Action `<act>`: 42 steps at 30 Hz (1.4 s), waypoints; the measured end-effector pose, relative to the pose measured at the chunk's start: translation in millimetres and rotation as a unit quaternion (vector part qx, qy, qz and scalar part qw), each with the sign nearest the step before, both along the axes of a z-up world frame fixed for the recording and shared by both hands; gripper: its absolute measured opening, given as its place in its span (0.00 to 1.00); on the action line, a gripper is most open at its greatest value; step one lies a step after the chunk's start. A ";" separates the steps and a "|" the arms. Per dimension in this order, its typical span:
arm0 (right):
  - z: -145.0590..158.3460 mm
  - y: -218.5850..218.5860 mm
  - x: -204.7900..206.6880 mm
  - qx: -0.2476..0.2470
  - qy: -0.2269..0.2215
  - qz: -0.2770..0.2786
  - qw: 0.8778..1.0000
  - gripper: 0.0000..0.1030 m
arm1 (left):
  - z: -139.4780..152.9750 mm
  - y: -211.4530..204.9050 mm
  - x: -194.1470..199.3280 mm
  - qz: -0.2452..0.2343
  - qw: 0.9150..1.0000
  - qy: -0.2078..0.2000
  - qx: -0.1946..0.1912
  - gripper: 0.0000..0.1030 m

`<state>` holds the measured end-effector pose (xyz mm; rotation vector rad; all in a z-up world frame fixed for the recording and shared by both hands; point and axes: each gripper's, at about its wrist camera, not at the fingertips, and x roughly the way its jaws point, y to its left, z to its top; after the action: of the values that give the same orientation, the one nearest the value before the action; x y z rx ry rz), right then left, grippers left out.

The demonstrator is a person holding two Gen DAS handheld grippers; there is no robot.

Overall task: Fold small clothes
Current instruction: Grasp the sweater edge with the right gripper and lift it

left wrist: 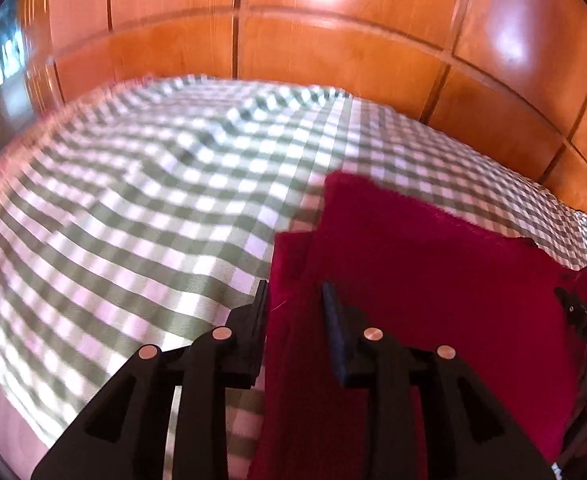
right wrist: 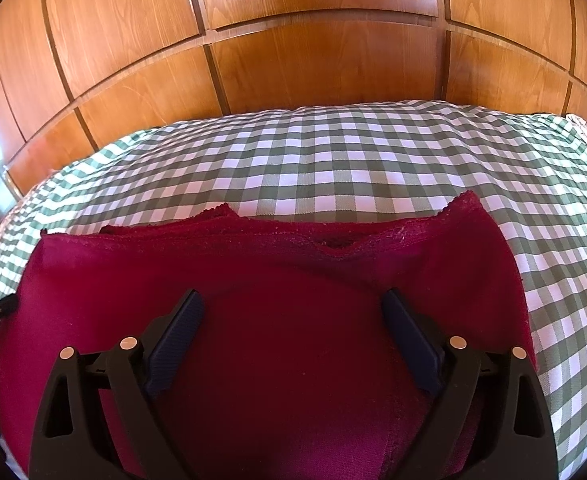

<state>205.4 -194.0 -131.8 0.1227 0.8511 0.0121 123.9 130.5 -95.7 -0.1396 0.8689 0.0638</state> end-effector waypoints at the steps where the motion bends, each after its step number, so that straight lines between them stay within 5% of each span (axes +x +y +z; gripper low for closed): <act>1: 0.5 0.1 -0.1 0.001 0.000 0.000 1.000 0.88 | 6.3 -0.8 -3.1 -0.002 1.000 -0.008 0.002 0.32; 6: 6.9 1.5 -1.0 0.001 0.015 0.009 1.000 0.90 | 28.8 -15.7 -21.2 -0.024 0.999 -0.040 0.019 0.47; 14: 33.9 -26.6 -35.3 0.003 0.027 0.014 1.000 0.94 | 38.9 -43.7 -43.1 -0.071 0.995 -0.054 0.034 0.48; 25: 7.5 -103.2 -93.1 0.156 0.061 -0.031 0.985 0.94 | 24.3 -76.7 -47.2 -0.113 0.992 -0.035 0.032 0.48; 35: -1.9 -102.8 -115.4 0.277 0.052 0.031 0.959 0.93 | 7.2 -100.4 -44.5 -0.144 0.989 -0.011 0.035 0.48; 42: -5.4 -74.7 -111.8 0.288 0.066 0.082 0.952 0.80 | -7.6 -106.2 -32.3 -0.151 0.988 0.008 0.028 0.50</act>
<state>93.6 -268.7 -137.2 0.6063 0.9714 0.4140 91.6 24.3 -103.3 0.0473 0.8948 -0.1942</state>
